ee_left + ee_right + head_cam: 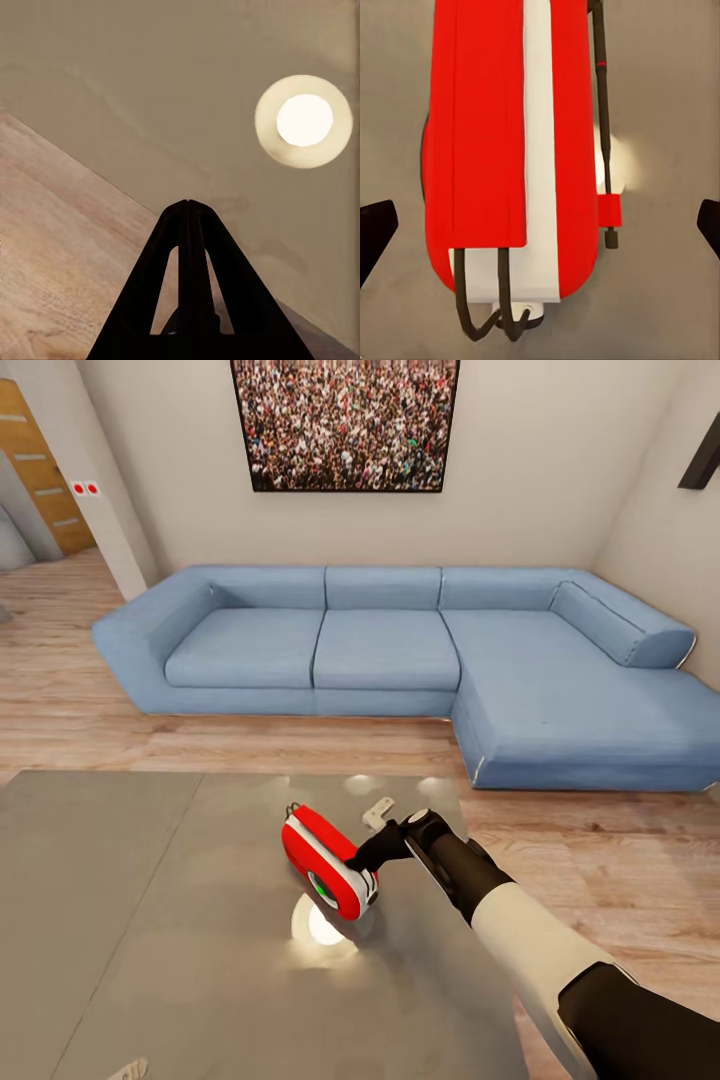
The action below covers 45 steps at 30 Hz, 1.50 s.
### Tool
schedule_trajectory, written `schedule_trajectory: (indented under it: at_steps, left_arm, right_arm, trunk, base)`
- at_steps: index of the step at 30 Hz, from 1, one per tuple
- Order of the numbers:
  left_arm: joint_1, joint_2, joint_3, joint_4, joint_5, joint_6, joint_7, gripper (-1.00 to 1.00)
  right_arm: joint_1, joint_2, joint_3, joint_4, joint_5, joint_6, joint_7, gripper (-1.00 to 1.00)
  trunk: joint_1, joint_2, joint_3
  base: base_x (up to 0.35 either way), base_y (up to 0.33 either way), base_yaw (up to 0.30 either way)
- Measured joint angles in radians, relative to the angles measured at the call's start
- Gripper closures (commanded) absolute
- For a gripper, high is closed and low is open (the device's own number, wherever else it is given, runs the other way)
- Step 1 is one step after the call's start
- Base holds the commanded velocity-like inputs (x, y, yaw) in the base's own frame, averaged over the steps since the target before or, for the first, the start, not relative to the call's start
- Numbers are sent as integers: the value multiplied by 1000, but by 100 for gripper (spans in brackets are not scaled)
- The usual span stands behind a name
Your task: Turn on the radio receiver that's on the table in the living room.
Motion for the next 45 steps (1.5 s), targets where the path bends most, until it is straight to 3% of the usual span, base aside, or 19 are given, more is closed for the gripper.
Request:
schedule_trajectory:
  at_steps: [15, 37, 41, 45]
  left_arm:
    - [0, 2, 0, 0, 0, 0, 0, 100]
    - [0, 3, 0, 2, -1, -1, 1, 100]
    - [0, 34, 0, 13, 0, 0, -3, 100]
    - [0, 48, -9, 44, 0, -1, -5, 100]
  right_arm:
    - [0, 0, 0, 0, 3, 2, -2, -100]
    - [0, 0, 0, 0, 2, 2, -2, -100]
    - [0, 0, 0, 19, 2, 0, -3, -100]
    - [0, -1, 0, 59, 4, -1, -4, -100]
  trunk:
    - [-57, 105, 47]
    - [-142, 259, 116]
    - [-157, 287, 128]
    - [-172, 315, 141]
  base:
    - [-13, -3, 0]
    - [-297, -114, 0]
    - [-75, -18, 0]
    - [-9, -2, 0]
